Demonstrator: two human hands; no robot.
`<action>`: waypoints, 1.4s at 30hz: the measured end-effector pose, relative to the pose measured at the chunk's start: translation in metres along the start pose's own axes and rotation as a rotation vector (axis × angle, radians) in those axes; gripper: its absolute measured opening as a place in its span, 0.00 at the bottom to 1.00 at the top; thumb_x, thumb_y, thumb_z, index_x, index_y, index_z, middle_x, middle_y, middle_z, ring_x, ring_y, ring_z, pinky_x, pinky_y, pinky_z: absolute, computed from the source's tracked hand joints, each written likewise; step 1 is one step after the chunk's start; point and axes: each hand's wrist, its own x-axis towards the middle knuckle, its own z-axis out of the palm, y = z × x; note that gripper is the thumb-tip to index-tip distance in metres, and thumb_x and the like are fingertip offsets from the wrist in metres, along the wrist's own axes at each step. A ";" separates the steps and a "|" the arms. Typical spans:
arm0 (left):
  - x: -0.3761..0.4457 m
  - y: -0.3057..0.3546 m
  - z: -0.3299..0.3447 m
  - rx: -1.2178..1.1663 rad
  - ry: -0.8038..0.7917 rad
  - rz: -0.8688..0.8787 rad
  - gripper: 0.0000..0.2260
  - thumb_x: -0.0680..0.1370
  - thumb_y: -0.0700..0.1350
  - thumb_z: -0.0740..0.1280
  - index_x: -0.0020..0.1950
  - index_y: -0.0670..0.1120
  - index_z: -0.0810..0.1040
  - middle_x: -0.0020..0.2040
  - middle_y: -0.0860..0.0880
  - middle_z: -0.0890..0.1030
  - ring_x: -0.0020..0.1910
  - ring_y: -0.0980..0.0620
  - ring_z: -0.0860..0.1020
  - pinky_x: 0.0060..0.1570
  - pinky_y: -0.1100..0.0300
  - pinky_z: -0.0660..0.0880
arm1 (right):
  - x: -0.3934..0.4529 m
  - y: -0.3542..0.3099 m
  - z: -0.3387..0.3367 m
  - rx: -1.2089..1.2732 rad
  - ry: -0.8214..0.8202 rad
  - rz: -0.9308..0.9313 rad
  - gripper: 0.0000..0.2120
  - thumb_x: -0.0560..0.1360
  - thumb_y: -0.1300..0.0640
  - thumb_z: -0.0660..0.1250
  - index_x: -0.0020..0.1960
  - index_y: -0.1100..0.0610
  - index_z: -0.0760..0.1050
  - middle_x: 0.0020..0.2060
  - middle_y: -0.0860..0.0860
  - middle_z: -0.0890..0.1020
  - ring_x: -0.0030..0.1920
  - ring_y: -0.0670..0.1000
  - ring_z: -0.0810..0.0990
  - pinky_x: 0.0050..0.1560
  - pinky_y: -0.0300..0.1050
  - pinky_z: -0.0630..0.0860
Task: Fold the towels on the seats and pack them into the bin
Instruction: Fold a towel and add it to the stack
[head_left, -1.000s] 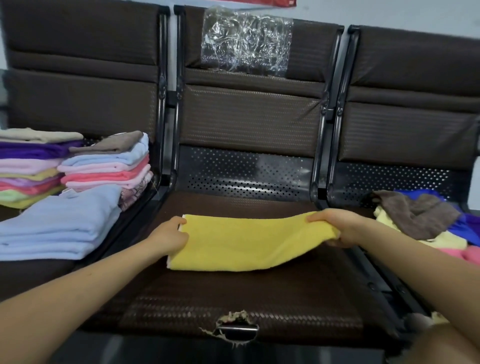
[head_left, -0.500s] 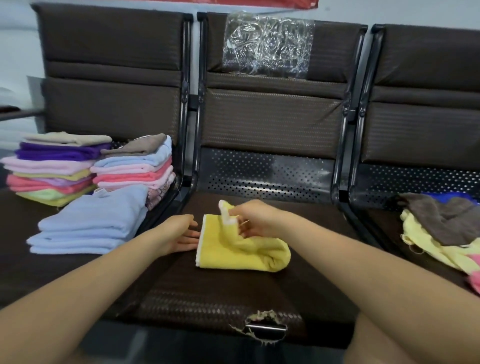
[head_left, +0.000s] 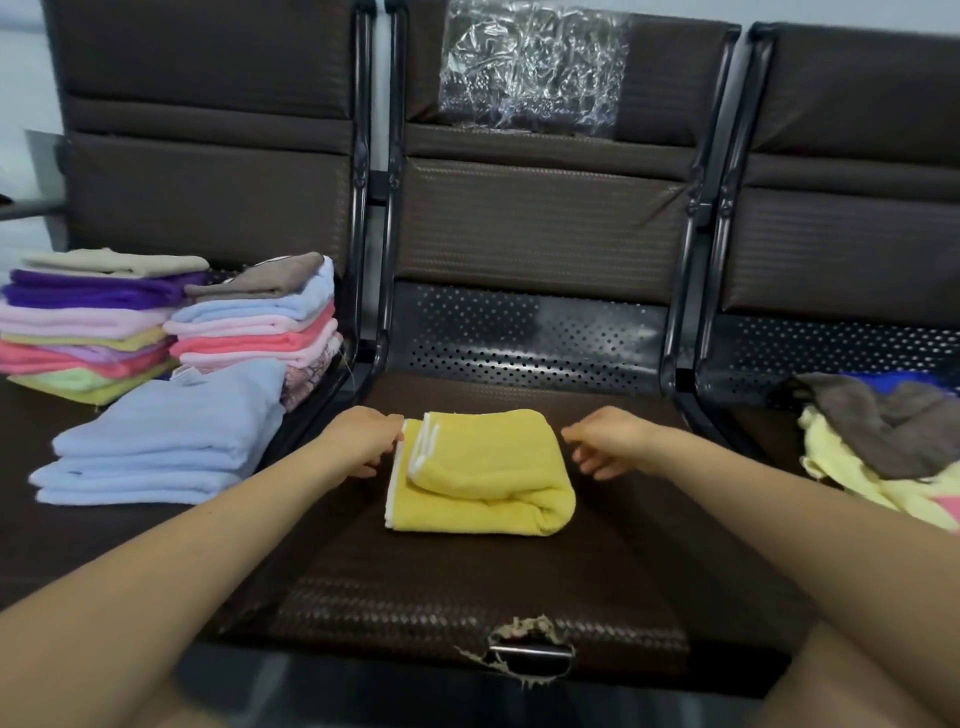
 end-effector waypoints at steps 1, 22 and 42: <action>0.001 0.001 0.002 0.049 -0.006 0.016 0.16 0.82 0.52 0.58 0.52 0.43 0.80 0.51 0.44 0.78 0.45 0.49 0.74 0.37 0.59 0.72 | 0.000 0.004 0.004 -0.012 -0.051 0.034 0.14 0.81 0.49 0.60 0.59 0.59 0.72 0.48 0.56 0.79 0.41 0.50 0.79 0.36 0.41 0.77; -0.014 0.000 0.012 0.380 -0.001 -0.028 0.14 0.76 0.51 0.63 0.55 0.43 0.72 0.43 0.48 0.73 0.47 0.48 0.74 0.39 0.59 0.70 | 0.016 -0.024 0.057 -0.142 -0.087 -0.016 0.28 0.75 0.39 0.66 0.63 0.60 0.69 0.54 0.54 0.75 0.50 0.52 0.77 0.29 0.41 0.72; -0.051 -0.031 -0.167 -0.901 0.057 0.260 0.09 0.77 0.46 0.61 0.36 0.49 0.74 0.25 0.53 0.75 0.29 0.54 0.72 0.37 0.60 0.74 | 0.006 -0.198 0.147 0.737 -0.173 -0.228 0.24 0.76 0.57 0.67 0.69 0.61 0.66 0.59 0.59 0.78 0.54 0.58 0.80 0.45 0.50 0.79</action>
